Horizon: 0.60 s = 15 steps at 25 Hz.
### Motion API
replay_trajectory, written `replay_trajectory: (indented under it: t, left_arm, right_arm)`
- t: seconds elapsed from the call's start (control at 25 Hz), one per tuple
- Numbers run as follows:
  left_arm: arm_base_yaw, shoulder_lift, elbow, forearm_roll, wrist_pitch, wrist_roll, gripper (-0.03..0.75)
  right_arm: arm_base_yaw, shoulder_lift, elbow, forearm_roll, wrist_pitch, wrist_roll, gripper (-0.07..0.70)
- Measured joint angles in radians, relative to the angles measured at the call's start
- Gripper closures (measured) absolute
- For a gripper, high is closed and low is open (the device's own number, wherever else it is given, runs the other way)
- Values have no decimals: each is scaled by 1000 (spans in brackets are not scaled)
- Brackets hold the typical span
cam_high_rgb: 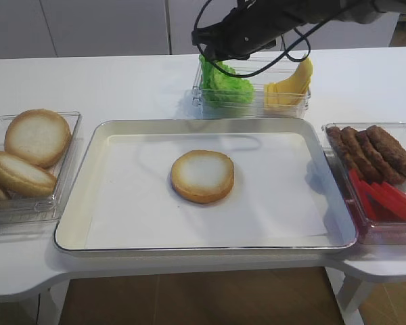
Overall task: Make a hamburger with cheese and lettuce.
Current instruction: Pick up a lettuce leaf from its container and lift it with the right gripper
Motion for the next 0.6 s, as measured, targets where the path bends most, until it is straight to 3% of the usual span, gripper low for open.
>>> replay_trajectory:
  t: [0.6]
  left_arm:
    - [0, 0, 0, 0, 0, 0, 248]
  right_arm:
    - [0, -12, 0, 0, 0, 0, 468]
